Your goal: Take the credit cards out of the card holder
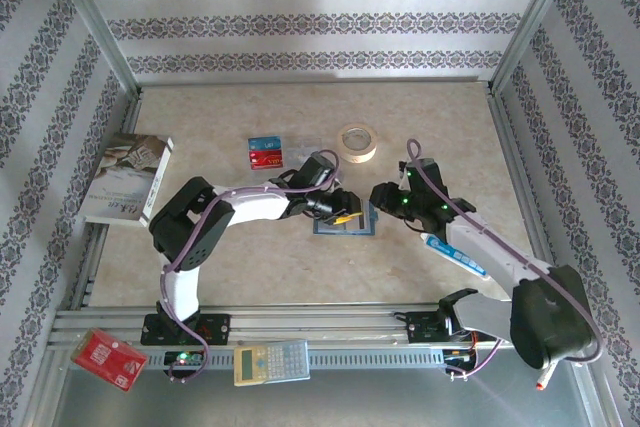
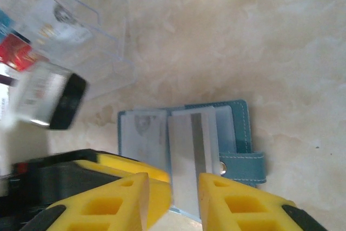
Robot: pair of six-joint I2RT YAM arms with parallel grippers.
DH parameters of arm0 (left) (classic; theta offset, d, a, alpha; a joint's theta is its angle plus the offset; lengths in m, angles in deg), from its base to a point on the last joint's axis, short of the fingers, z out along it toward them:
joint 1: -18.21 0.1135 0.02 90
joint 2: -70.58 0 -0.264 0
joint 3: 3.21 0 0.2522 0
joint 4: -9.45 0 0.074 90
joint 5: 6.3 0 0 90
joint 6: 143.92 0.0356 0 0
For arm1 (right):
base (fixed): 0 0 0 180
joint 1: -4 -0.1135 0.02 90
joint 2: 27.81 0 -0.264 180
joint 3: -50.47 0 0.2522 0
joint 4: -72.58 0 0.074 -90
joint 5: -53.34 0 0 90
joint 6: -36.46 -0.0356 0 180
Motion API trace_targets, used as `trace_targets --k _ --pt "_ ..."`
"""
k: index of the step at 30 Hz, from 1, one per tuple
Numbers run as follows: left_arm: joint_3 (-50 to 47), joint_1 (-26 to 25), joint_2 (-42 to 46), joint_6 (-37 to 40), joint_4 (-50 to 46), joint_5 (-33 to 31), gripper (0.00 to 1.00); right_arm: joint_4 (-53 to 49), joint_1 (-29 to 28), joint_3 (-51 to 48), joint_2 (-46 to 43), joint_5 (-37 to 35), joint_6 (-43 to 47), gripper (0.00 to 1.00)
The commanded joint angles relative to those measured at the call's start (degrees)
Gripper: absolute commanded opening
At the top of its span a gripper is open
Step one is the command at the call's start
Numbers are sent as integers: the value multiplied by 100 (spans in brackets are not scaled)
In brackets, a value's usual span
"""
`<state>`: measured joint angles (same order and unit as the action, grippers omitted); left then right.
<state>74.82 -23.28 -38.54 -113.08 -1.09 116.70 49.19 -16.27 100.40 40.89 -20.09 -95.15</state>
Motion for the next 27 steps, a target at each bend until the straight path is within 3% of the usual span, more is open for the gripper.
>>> trace_targets --k 1,8,21,27 --pt "-71 102 349 337 -598 -476 35 -136 -259 225 424 150 193 27" --pt "-9 115 6 87 -612 -441 22 -175 -522 461 1217 109 311 21" --pt "-107 194 -355 23 -961 -596 23 -294 -504 405 2262 -245 347 22" --pt "29 212 -356 -28 -703 -233 23 -325 -504 383 2378 -269 293 21"
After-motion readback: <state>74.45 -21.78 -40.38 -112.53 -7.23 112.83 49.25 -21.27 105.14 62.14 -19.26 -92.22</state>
